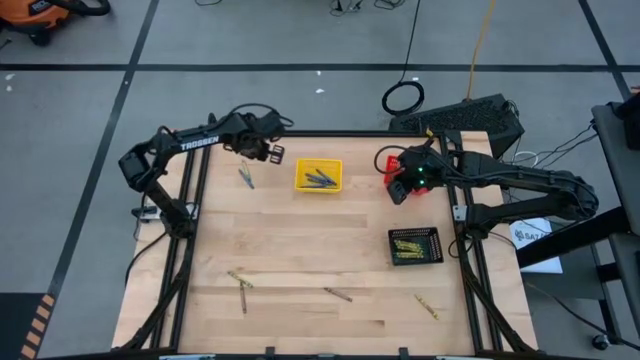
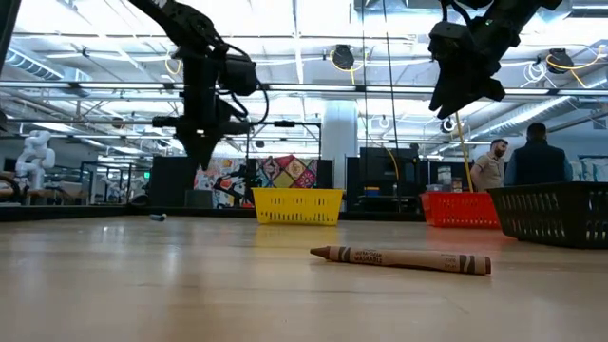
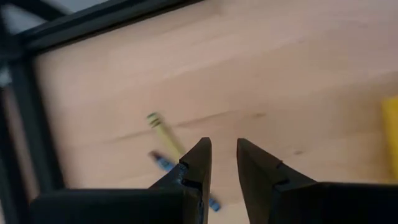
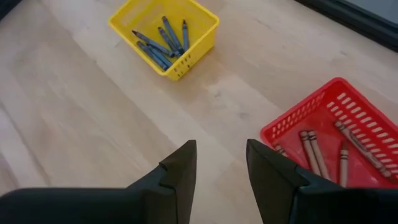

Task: Sort crayons
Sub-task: Put the green crayon into the black bin

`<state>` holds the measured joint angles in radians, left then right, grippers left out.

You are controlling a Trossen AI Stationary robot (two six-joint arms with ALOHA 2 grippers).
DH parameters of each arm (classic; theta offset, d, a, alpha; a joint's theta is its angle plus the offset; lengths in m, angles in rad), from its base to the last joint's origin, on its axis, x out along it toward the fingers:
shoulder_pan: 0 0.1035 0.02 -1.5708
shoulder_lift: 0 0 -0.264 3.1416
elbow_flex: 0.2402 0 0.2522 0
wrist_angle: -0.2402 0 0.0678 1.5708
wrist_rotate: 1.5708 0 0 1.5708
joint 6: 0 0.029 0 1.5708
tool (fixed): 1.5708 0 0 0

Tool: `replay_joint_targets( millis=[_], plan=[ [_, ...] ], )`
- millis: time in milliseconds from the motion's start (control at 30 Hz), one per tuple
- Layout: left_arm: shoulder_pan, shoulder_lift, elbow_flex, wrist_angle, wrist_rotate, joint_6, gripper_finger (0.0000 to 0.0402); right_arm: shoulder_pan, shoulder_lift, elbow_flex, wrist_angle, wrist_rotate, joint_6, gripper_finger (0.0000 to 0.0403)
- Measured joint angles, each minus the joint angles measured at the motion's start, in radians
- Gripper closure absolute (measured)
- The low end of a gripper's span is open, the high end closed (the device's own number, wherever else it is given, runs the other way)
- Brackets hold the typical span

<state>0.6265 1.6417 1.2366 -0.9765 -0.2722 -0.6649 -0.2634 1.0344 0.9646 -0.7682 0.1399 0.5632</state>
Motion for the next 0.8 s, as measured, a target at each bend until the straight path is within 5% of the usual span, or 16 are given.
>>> replay_joint_targets(
  millis=[467, 800],
  plan=[
    [0.028, 0.0, -0.163, -0.032, -0.008, -0.272, 0.0331, 0.0, 0.0, 0.0, -0.098, 0.02, 0.005, 0.0277],
    [0.093, 0.001, -0.233, 0.121, 0.112, -0.27, 0.0331, 0.0, 0.0, 0.0, -0.097, 0.02, 0.005, 0.0277]
  ],
)
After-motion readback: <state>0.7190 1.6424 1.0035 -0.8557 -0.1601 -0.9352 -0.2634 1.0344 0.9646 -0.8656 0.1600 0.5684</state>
